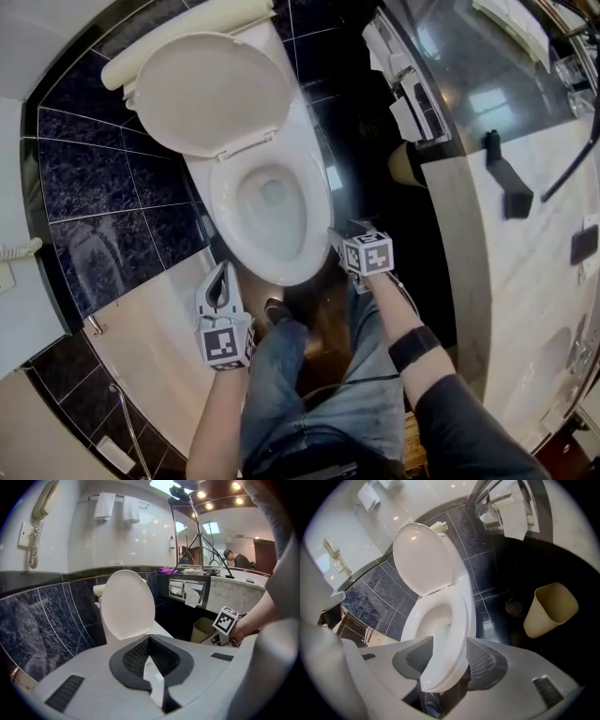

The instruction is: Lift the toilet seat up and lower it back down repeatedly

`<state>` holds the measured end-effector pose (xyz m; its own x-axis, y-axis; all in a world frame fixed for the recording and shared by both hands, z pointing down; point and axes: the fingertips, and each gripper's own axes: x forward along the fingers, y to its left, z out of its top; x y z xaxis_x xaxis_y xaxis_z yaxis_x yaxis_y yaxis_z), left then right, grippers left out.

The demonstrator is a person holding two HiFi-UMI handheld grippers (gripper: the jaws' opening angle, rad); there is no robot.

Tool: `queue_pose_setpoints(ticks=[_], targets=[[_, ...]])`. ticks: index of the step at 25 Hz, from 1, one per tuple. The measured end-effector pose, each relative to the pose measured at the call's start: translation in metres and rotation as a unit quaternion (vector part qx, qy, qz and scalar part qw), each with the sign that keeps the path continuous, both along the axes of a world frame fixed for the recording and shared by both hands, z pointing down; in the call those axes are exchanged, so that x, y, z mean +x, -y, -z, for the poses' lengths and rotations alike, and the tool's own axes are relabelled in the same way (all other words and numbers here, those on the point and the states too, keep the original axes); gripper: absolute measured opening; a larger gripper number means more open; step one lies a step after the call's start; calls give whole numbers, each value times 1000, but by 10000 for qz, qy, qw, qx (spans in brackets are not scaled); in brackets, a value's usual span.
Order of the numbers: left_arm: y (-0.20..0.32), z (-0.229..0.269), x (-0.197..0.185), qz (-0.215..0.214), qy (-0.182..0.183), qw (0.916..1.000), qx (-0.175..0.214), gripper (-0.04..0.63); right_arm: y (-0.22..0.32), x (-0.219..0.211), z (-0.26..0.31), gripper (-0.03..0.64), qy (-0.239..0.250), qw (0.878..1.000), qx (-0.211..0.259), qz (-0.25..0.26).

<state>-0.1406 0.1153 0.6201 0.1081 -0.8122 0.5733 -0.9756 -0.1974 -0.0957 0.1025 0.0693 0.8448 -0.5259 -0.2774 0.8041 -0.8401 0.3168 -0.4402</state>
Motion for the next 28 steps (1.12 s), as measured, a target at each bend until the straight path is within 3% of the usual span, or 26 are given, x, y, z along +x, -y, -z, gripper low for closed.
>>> queue_pose_setpoints(ticks=[6,18,28], targets=[[0,-25,-6,23,5,10000,-52,-3,3,-7,-43,214,619,9961,-385,-506],[-3,-75,2,32,-2,9994,-350,-3,13,-21,-90,170,1666,9753,-897,-1136],[-7,-84,-3,102,-93,9989,-454,-3,11,-21,-87,129,1445,9737,-1115,-1361]])
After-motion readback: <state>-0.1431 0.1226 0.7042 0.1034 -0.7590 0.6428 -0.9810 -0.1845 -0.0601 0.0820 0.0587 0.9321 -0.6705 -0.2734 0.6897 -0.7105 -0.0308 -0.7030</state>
